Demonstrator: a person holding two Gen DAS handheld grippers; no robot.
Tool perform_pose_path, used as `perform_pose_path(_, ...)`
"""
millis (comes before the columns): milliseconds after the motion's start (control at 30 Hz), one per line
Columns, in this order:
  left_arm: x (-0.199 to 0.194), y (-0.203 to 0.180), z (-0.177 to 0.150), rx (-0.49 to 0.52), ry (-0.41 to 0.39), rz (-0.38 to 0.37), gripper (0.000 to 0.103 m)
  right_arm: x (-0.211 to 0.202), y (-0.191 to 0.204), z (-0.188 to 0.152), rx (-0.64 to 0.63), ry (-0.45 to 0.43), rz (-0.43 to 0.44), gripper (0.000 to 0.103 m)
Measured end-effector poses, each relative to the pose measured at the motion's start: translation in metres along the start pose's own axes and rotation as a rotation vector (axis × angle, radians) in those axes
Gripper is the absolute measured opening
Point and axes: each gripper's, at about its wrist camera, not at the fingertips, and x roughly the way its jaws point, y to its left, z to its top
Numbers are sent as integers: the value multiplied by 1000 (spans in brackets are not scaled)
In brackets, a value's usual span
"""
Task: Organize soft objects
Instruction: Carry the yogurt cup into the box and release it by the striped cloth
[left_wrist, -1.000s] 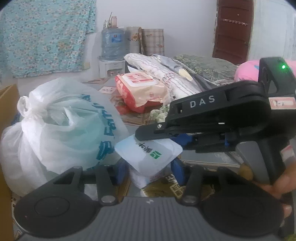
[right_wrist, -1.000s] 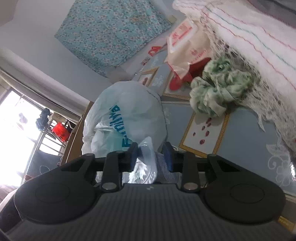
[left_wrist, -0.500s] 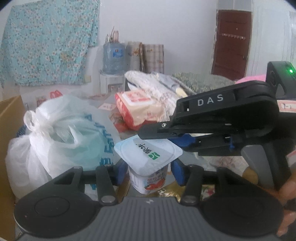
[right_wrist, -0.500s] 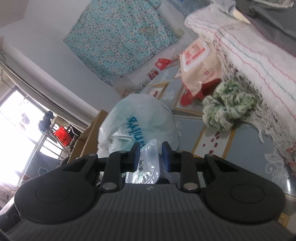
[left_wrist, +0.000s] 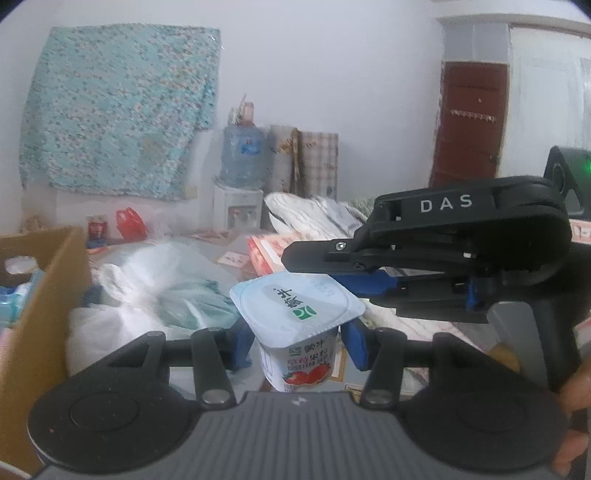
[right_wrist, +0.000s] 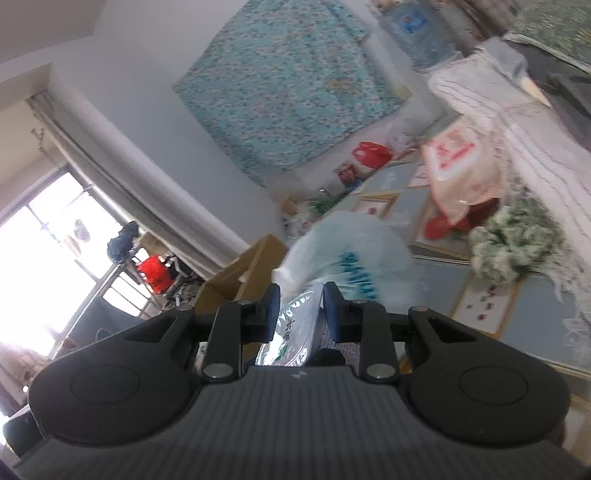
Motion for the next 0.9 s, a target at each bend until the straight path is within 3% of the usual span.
perform_pose_path(233, -52, 26, 3, -69, -71, 115, 52, 14, 58, -10, -75, 49, 95, 26)
perform_pose_path(467, -105, 68, 7, -117, -116, 325, 52, 60, 133, -27, -171, 166, 231, 27)
perform_pose_path(633, -129, 118, 13, -196, -69, 445, 53, 117, 186, -45, -216, 304, 296, 27)
perform_pose_path(767, -137, 160, 13, -252, -5, 494, 53, 166, 215, -59, -209, 431, 319, 27)
perform_pose_path(900, -137, 196, 3, -309, 86, 511, 52, 209, 235, -77, -227, 548, 285, 29)
